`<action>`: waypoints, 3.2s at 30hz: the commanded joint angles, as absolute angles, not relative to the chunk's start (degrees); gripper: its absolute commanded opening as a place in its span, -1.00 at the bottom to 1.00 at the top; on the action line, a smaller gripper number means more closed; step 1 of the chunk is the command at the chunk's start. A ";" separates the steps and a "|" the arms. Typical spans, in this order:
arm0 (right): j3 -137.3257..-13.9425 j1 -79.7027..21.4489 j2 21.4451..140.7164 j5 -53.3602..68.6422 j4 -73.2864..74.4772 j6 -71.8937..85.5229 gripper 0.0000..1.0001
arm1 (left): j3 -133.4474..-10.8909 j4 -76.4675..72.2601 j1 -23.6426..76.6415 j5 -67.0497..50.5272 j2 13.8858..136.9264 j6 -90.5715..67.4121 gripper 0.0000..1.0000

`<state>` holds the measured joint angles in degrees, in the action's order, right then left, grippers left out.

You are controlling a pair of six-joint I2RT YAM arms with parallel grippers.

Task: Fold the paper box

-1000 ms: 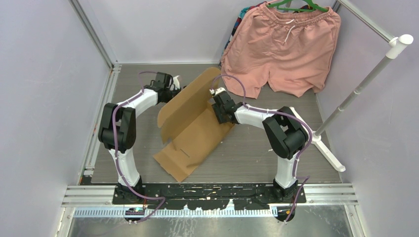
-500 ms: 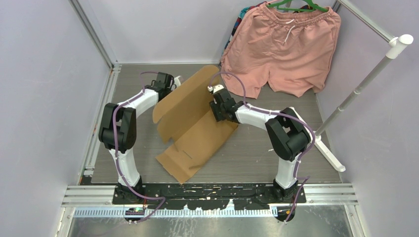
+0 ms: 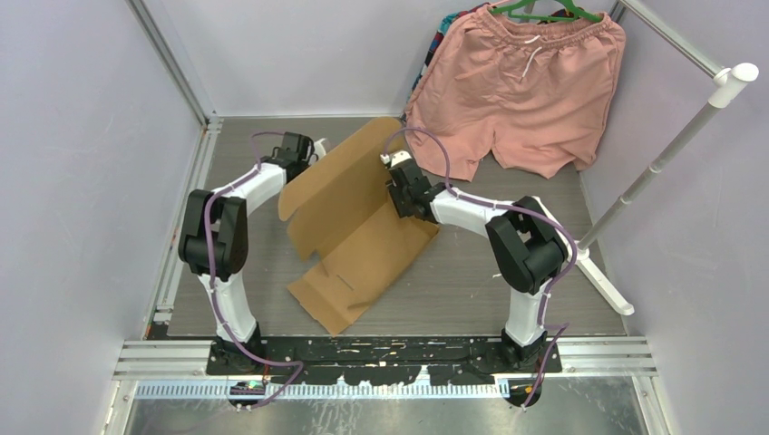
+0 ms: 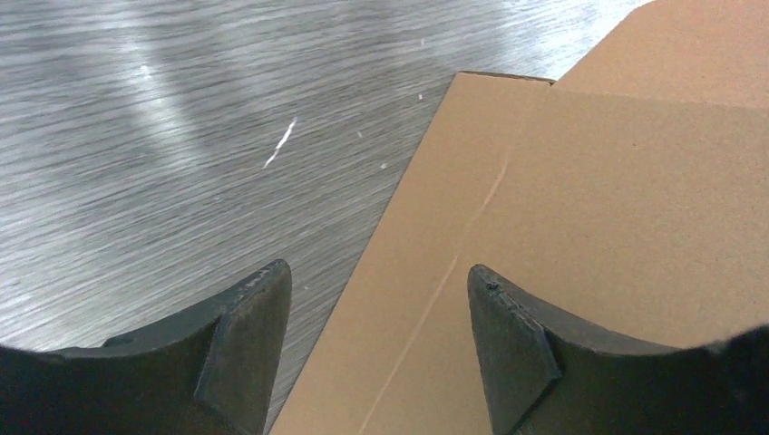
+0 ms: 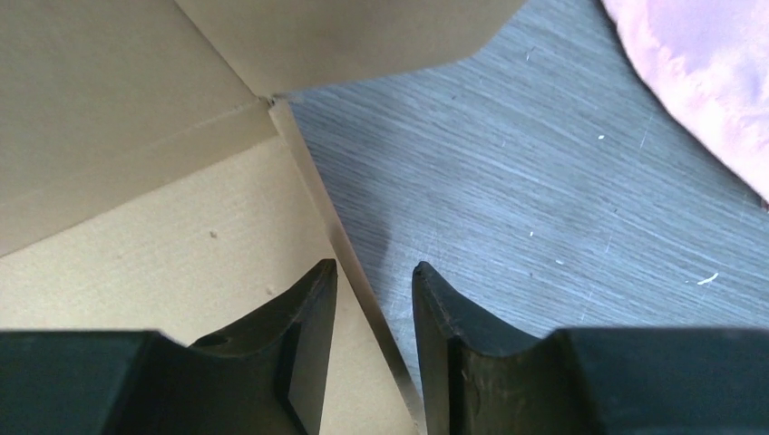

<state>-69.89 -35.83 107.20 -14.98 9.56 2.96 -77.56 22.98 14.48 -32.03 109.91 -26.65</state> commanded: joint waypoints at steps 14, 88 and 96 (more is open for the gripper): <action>-66.95 -35.27 105.31 -21.98 9.40 5.92 -0.51 | -70.60 20.86 5.69 -26.67 95.64 -31.93 0.53; -63.19 -31.62 94.88 -14.76 15.50 13.47 0.28 | -35.74 30.49 -3.80 -19.90 46.42 -45.53 0.66; -64.06 -31.64 98.09 -14.35 15.33 14.36 0.08 | -33.86 29.85 -3.92 -21.11 46.29 -46.22 -0.18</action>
<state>-61.25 -31.48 97.34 -14.66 17.56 13.89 -34.89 30.94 -3.51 -19.40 47.11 -46.02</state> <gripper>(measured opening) 0.562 0.469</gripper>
